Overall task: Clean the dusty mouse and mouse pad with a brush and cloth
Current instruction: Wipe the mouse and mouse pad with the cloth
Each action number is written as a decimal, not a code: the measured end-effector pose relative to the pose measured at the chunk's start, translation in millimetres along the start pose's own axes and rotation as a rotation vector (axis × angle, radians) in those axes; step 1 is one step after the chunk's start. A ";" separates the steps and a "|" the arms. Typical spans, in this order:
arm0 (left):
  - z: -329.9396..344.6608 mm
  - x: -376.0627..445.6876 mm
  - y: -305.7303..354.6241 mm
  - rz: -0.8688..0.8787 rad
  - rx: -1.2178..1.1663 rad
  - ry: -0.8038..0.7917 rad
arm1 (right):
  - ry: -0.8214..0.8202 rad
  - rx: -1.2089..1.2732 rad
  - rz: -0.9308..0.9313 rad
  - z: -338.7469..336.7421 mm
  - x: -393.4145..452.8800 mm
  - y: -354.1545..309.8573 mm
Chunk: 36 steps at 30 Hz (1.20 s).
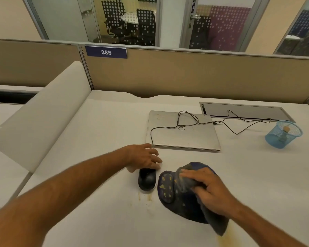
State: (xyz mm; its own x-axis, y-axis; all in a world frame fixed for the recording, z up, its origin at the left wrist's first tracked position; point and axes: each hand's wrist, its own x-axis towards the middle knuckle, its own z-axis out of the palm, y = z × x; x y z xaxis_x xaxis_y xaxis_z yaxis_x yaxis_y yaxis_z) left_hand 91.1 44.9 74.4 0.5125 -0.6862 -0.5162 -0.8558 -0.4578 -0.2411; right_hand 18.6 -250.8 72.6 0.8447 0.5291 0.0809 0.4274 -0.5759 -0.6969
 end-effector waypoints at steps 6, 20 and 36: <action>15.5 -20.8 45.9 -0.328 -0.536 0.364 | -0.134 -0.273 -0.025 -18.3 5.8 34.6; 44.2 17.9 109.3 -0.619 -0.596 0.248 | -0.222 -0.694 -0.548 46.5 3.2 47.8; 39.8 20.6 106.9 -0.696 -0.605 0.174 | -0.304 -0.681 -0.564 51.4 5.0 43.0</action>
State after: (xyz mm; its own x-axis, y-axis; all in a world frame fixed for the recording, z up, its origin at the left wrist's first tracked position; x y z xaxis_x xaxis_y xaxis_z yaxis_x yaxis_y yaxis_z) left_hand 7.4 4.3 5.2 0.9406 -0.1998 -0.2746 -0.1952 -0.9798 0.0444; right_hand 24.6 -240.9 6.4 0.3754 0.9266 0.0229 0.9265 -0.3745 -0.0362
